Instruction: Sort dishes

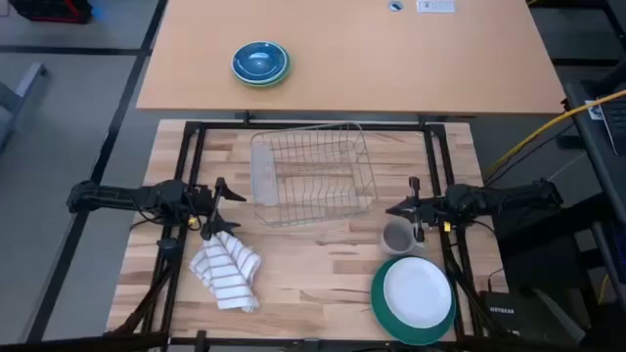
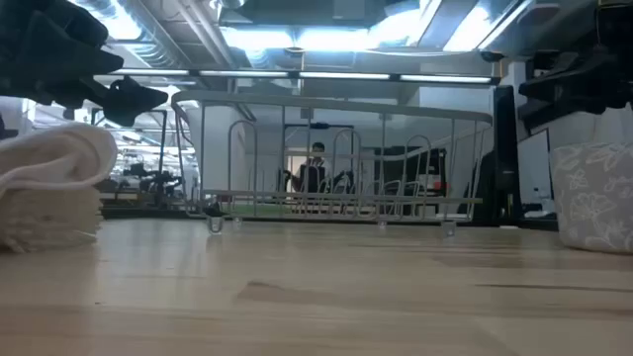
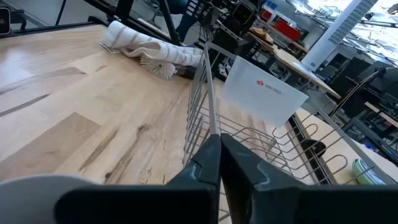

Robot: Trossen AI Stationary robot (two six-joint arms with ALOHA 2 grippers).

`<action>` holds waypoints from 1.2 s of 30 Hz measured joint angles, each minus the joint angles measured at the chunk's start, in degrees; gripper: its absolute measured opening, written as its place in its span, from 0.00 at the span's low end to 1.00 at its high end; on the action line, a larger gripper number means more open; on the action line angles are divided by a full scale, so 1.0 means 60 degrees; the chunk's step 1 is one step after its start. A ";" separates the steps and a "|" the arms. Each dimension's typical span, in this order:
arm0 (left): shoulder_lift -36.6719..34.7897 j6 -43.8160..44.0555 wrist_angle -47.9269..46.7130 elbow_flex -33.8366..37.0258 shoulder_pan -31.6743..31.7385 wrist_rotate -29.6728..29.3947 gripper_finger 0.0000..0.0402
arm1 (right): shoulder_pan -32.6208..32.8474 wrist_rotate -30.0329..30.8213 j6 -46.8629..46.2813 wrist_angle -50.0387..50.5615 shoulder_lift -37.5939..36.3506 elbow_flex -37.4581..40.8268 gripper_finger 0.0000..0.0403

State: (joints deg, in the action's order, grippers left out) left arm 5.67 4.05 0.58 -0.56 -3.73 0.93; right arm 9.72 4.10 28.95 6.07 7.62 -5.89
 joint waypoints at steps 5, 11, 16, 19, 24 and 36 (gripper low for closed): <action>0.0000 0.0000 0.0001 0.0000 0.0000 0.0000 0.92 | 0.0000 0.0000 -0.0007 0.0001 0.0003 -0.0001 0.04; 0.0000 -0.0001 0.0001 0.0000 0.0003 0.0000 0.92 | 0.0000 0.0000 -0.0011 0.0004 0.0001 -0.0004 0.04; 0.0000 -0.0001 0.0000 0.0001 0.0003 0.0000 0.92 | 0.0000 0.0000 -0.0015 0.0003 0.0004 -0.0004 0.04; 0.0000 0.0000 0.0003 0.0003 0.0003 0.0000 0.92 | 0.0000 0.0000 -0.0015 -0.0007 0.0004 -0.0007 0.04; 0.0000 -0.0001 0.0000 0.0000 0.0000 0.0000 0.92 | 0.0000 -0.0021 -0.0015 -0.0377 0.0004 -0.0011 0.04; 0.0000 0.0000 0.0003 0.0002 0.0000 0.0000 0.92 | 0.0000 -0.0368 -0.0047 -0.1086 0.0004 -0.0018 0.04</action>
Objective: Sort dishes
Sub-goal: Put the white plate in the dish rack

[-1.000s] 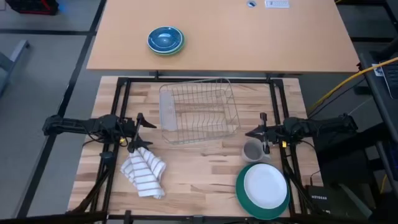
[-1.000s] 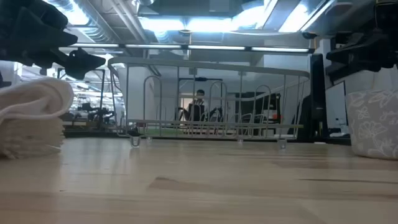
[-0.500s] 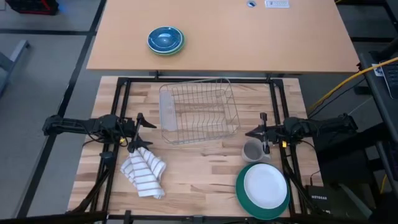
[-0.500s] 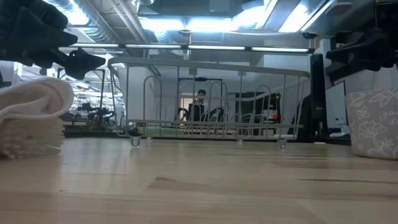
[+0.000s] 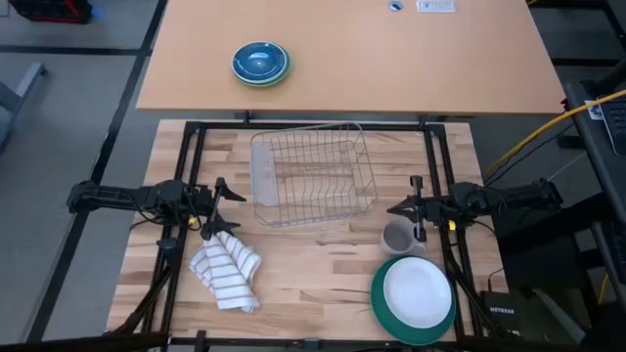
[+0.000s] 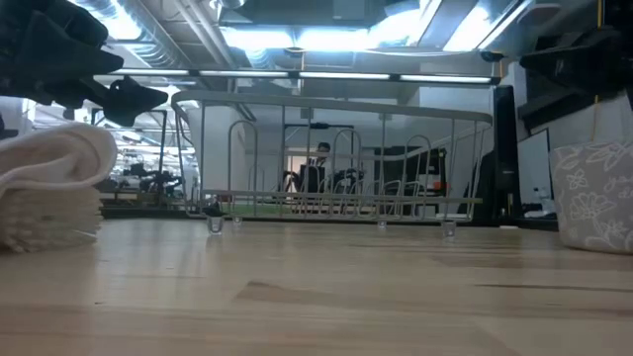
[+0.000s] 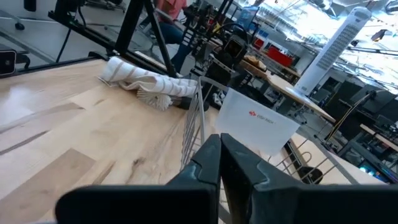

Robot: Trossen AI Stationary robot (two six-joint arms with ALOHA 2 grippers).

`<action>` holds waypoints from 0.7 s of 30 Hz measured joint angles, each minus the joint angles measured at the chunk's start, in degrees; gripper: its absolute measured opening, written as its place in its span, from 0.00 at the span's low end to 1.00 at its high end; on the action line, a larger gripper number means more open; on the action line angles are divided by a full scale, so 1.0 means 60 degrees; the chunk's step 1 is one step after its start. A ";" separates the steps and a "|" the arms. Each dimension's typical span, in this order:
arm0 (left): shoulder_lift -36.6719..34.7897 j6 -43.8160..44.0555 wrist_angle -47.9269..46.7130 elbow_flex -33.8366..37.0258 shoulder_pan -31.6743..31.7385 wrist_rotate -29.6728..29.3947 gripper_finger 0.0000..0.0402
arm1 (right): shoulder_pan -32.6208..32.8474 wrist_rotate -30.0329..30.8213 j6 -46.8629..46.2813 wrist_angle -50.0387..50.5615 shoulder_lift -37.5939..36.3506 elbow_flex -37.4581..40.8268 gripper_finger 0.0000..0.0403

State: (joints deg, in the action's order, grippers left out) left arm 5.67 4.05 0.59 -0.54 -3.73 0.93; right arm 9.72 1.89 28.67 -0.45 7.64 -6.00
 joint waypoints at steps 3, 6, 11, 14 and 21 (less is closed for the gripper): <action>0.0000 0.0000 0.0001 -0.0002 0.0003 0.0000 0.92 | 0.0000 -0.0142 -0.0467 -0.0025 0.0000 0.0000 0.04; 0.0000 0.0000 0.0001 0.0000 0.0004 0.0000 0.92 | 0.0000 -0.0418 -0.1739 -0.0719 -0.0002 0.0000 0.04; 0.0000 -0.0001 -0.0003 -0.0002 0.0001 0.0000 0.92 | 0.0000 -0.0506 -0.3384 -0.2216 0.0000 0.0000 0.04; 0.0000 -0.0001 -0.0003 -0.0003 0.0004 0.0001 0.92 | 0.0000 -0.0497 -0.3534 -0.3068 -0.0004 0.0000 0.04; 0.0000 0.0000 -0.0003 -0.0003 0.0000 0.0003 0.92 | 0.0000 -0.1124 -0.4226 -0.4330 0.0001 0.0000 0.04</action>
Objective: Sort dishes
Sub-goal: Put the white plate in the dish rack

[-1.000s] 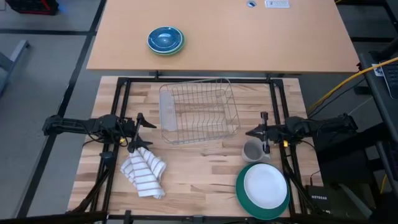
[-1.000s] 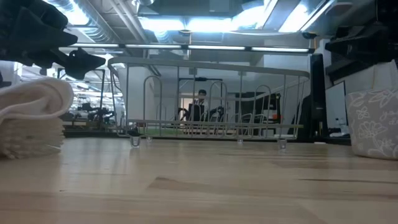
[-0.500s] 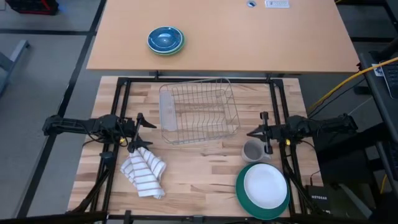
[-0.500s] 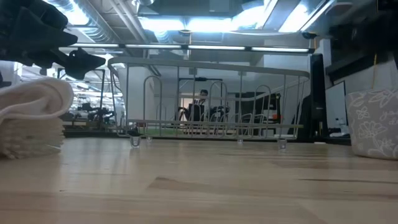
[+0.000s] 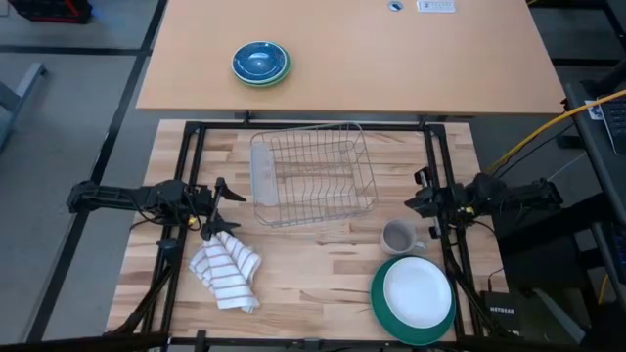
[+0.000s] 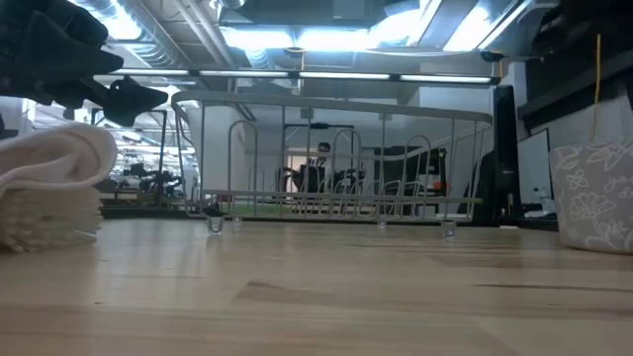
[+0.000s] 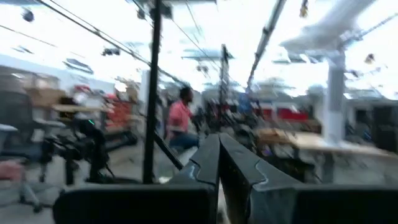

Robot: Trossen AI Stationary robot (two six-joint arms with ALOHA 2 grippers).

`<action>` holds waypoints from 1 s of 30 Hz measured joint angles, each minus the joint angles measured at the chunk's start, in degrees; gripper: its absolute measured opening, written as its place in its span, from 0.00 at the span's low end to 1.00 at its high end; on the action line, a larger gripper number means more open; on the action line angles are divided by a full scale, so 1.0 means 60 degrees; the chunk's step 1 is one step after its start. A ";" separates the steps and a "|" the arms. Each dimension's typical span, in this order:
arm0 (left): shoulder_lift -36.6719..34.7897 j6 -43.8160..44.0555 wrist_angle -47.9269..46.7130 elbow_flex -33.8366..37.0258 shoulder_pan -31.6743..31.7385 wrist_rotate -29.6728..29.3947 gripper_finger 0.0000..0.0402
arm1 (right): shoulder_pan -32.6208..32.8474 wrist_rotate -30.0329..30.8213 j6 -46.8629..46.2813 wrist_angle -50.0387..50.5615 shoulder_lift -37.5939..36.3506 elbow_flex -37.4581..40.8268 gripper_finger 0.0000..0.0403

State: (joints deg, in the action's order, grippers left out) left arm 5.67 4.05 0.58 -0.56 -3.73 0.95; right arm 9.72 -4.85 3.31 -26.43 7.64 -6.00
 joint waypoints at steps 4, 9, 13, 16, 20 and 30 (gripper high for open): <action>0.0000 0.0000 0.0001 0.0000 0.0003 -0.0002 0.92 | 0.0000 -0.0350 0.0305 -0.0821 0.0082 0.0000 0.04; 0.0000 0.0000 0.0002 0.0002 0.0004 -0.0001 0.92 | 0.0002 -0.0381 0.0492 -0.1101 0.0277 0.0000 0.10; 0.0000 0.0000 0.0002 0.0000 0.0004 -0.0001 0.92 | 0.0004 -0.0535 0.0534 -0.1107 0.0838 -0.0204 0.24; 0.0000 0.0000 0.0000 0.0001 0.0003 -0.0003 0.92 | 0.0004 -0.0999 0.1008 -0.1076 0.1565 -0.0632 0.34; 0.0000 -0.0001 0.0001 0.0001 0.0002 0.0001 0.92 | 0.0004 -0.2040 0.1825 -0.1076 0.2634 -0.1632 0.43; 0.0000 -0.0003 0.0003 0.0001 0.0003 -0.0003 0.92 | 0.0011 -0.3373 0.2000 0.5572 0.5000 -0.5455 0.42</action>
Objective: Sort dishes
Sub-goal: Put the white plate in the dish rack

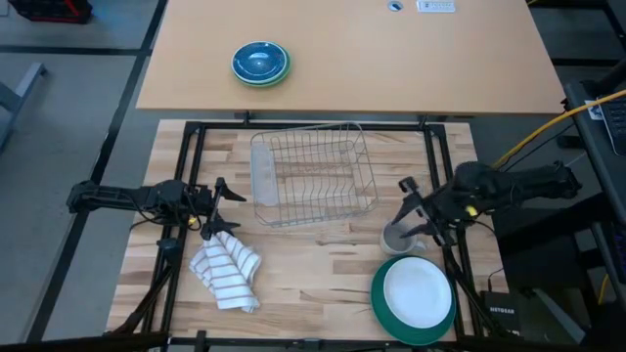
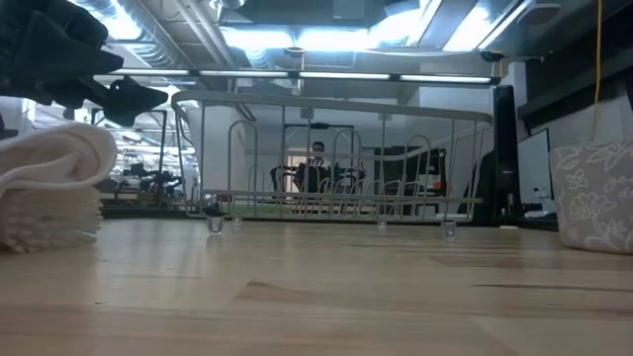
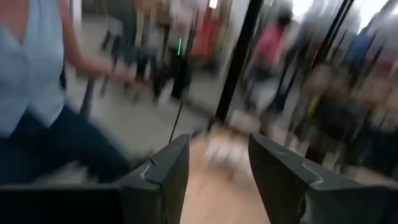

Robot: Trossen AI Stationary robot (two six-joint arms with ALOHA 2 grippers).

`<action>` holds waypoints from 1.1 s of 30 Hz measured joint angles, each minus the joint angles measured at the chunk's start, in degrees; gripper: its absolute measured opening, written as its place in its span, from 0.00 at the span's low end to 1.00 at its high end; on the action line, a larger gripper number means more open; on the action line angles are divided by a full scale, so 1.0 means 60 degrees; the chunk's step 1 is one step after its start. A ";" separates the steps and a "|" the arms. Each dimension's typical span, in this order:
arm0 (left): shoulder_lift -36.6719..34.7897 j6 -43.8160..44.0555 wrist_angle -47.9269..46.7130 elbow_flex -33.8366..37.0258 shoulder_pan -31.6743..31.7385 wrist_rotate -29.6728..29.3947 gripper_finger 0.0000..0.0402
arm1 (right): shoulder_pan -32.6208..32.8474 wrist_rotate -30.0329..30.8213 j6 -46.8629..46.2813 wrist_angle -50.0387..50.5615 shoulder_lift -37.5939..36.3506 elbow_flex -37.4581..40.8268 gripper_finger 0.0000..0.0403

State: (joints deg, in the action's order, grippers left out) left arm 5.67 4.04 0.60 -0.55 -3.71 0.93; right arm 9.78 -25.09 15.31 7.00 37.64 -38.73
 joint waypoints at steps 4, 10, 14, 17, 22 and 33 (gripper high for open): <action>0.0000 -0.0001 0.0001 0.0002 0.0001 0.0000 0.92 | 0.0004 -0.0007 -0.0605 0.2890 0.1201 -0.1401 0.41; 0.0000 -0.0001 0.0000 0.0000 0.0000 0.0001 0.92 | 0.0004 -0.0580 -0.1084 0.4545 0.2951 -0.2460 0.41; 0.0000 -0.0001 0.0001 -0.0001 -0.0002 0.0000 0.92 | 0.0216 -0.1470 -0.1011 0.4674 0.3989 -0.2545 0.41; 0.0000 -0.0001 0.0001 0.0000 0.0000 0.0000 0.92 | 0.0673 -0.1630 -0.0682 0.4846 0.4695 -0.2549 0.41; 0.0000 -0.0001 0.0001 -0.0001 0.0001 -0.0004 0.92 | 0.1535 -0.1366 0.0202 0.5102 0.5723 -0.2549 0.41; 0.0000 -0.0001 0.0001 0.0000 -0.0002 -0.0007 0.92 | 0.3052 0.0944 0.1976 0.5516 0.7432 -0.2549 0.41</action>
State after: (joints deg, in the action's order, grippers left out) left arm 5.67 4.03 0.60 -0.55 -3.72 0.89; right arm 28.09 -19.42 27.17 40.10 82.23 -54.02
